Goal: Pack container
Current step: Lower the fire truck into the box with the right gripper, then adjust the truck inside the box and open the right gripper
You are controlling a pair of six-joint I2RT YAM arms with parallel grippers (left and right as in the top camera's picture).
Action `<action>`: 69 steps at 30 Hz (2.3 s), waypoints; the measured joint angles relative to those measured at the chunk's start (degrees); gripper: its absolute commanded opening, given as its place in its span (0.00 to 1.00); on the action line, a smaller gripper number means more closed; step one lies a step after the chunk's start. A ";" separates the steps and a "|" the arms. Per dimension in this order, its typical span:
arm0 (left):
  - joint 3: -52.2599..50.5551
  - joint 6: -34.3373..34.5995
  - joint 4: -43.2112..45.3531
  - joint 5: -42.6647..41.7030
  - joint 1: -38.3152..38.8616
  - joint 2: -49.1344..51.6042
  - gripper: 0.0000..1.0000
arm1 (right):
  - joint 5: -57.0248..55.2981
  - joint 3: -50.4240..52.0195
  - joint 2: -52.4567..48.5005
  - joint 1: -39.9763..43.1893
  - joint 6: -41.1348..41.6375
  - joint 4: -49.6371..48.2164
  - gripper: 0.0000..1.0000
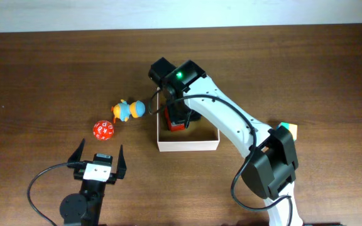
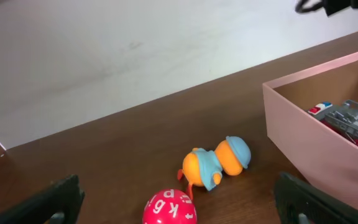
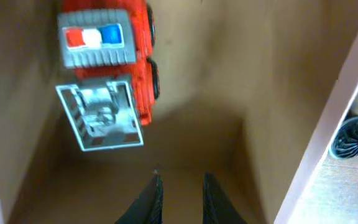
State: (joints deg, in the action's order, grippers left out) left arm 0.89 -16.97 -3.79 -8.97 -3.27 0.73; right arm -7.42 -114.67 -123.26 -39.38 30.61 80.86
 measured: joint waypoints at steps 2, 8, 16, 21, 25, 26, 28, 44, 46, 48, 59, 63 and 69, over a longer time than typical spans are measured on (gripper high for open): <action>0.00 0.00 0.00 0.00 0.00 0.00 0.99 | 0.52 1.07 0.00 0.00 0.00 -0.07 0.17; 0.00 0.00 0.02 0.00 0.00 0.00 0.99 | 2.29 4.44 0.00 -0.11 0.00 -2.29 0.17; 0.00 0.00 0.00 0.00 0.00 0.00 0.99 | 3.72 7.85 0.00 -2.32 -0.02 -7.30 0.21; 0.00 0.00 0.00 0.00 0.00 0.00 0.99 | 4.52 8.20 0.00 -2.80 0.00 -8.17 0.21; 0.00 0.00 0.02 0.00 0.00 0.00 0.99 | 4.55 8.20 0.00 -2.80 0.00 -9.77 0.21; 0.00 0.00 0.02 0.00 0.00 0.00 0.99 | 4.55 8.20 0.00 -2.80 0.00 -10.62 0.21; 0.00 0.00 0.00 0.00 0.00 0.00 0.99 | 4.55 8.20 0.00 -2.80 0.00 -11.93 0.21; 0.00 0.00 0.00 0.00 0.00 0.00 0.99 | 4.48 8.20 0.00 -2.80 -2.56 -17.11 0.21; 0.00 0.00 0.00 0.00 0.00 0.00 0.99 | 4.48 8.20 0.00 -2.80 -2.93 -17.73 0.21; 0.00 0.00 0.00 0.00 0.00 0.00 0.99 | 4.48 8.20 0.00 -2.80 -3.45 -18.34 0.21; 0.00 0.00 0.02 0.00 0.00 0.00 0.99 | 3.85 8.20 0.00 -2.80 -5.33 -17.46 0.21; 0.00 0.00 0.00 0.00 0.00 0.00 0.99 | 4.15 8.20 0.00 -2.80 -5.53 -15.06 0.21; 0.00 0.00 0.02 0.00 0.00 0.00 0.99 | 4.76 8.20 0.00 -2.80 -6.38 -13.00 0.21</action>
State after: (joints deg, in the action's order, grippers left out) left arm 0.89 -16.97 -3.77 -8.97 -3.27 0.73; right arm -2.66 -106.48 -123.26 -42.17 24.23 67.85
